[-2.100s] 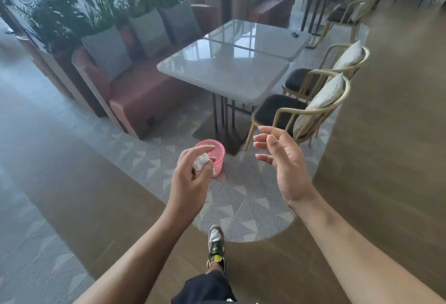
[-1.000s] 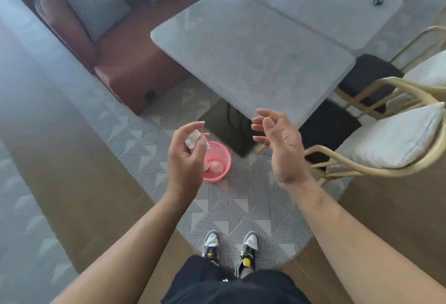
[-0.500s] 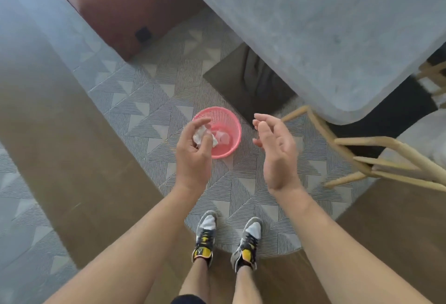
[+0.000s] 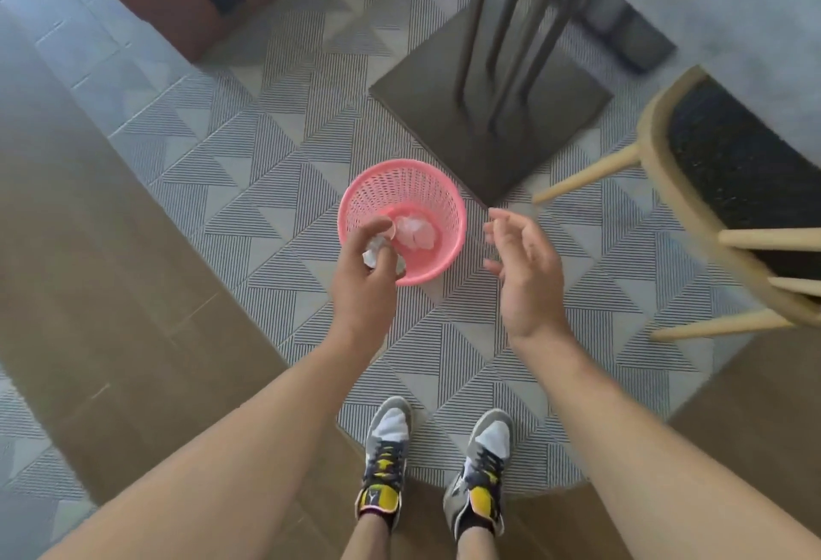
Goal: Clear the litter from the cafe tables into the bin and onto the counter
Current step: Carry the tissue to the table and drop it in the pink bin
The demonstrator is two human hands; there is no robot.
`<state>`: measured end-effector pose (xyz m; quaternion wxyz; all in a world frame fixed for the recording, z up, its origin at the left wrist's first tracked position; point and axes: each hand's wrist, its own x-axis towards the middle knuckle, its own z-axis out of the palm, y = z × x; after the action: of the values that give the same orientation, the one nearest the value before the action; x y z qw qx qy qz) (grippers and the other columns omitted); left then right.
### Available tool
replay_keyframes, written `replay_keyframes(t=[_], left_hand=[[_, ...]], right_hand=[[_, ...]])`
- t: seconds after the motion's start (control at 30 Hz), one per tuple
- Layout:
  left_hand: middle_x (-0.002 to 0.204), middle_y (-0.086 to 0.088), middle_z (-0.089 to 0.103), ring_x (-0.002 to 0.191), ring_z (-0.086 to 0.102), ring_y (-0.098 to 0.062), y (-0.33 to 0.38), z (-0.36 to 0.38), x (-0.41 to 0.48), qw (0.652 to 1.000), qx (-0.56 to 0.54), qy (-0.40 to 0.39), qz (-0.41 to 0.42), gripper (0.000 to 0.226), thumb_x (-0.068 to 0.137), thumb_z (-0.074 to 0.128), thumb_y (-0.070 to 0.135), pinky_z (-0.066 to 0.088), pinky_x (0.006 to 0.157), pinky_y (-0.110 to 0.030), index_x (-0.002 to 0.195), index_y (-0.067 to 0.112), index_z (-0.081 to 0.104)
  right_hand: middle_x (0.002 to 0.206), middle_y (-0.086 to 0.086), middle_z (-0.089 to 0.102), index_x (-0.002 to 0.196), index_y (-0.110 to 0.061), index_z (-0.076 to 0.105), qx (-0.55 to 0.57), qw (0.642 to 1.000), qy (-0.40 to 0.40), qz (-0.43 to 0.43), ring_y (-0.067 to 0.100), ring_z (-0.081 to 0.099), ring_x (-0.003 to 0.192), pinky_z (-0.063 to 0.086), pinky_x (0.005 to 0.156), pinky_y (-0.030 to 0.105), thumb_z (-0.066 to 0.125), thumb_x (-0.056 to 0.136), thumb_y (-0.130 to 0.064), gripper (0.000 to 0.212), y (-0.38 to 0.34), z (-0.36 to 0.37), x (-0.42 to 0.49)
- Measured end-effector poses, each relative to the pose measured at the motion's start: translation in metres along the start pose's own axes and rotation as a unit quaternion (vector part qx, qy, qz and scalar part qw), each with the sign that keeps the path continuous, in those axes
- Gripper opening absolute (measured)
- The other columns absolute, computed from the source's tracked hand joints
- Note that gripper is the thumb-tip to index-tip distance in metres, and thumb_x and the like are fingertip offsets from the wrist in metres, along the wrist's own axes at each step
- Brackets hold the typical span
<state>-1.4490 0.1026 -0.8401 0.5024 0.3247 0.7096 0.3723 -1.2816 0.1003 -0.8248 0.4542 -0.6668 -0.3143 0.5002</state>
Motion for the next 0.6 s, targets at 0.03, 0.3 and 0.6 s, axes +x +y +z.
replay_keyframes(t=[0.03, 0.3, 0.6], left_hand=[[0.118, -0.001, 0.071, 0.093, 0.068, -0.014, -0.003, 0.003, 0.005, 1.0, 0.007, -0.007, -0.003, 0.026, 0.108, 0.054, 0.013, 0.06, 0.087, -0.037, 0.115, 0.034, 0.068], [0.112, 0.007, 0.059, 0.101, 0.066, -0.011, 0.0, 0.025, 0.045, 0.981, -0.098, -0.022, -0.167, 0.027, 0.108, 0.048, 0.006, 0.062, 0.071, -0.022, 0.127, 0.02, 0.063], [0.116, -0.001, 0.069, 0.104, 0.068, -0.01, 0.007, 0.023, 0.034, 0.984, -0.106, -0.011, -0.145, 0.026, 0.107, 0.048, 0.008, 0.058, 0.094, -0.031, 0.113, 0.026, 0.066]], right_hand=[[0.098, -0.027, 0.075, 0.103, -0.039, 0.071, 0.001, 1.0, 0.005, 0.001, -0.008, 0.067, 0.097, 0.056, 0.094, 0.039, 0.058, 0.084, -0.067, 0.036, 0.003, 0.0, 0.002], [0.094, -0.028, 0.074, 0.106, -0.036, 0.07, 0.004, 1.0, 0.008, 0.02, -0.009, 0.066, 0.094, 0.054, 0.085, 0.029, 0.057, 0.093, -0.048, 0.022, 0.012, -0.004, -0.001], [0.108, -0.009, 0.072, 0.108, -0.03, 0.072, 0.018, 0.999, 0.017, 0.027, 0.002, 0.066, 0.102, 0.054, 0.081, 0.024, 0.057, 0.091, -0.047, 0.028, 0.001, -0.015, -0.011]])
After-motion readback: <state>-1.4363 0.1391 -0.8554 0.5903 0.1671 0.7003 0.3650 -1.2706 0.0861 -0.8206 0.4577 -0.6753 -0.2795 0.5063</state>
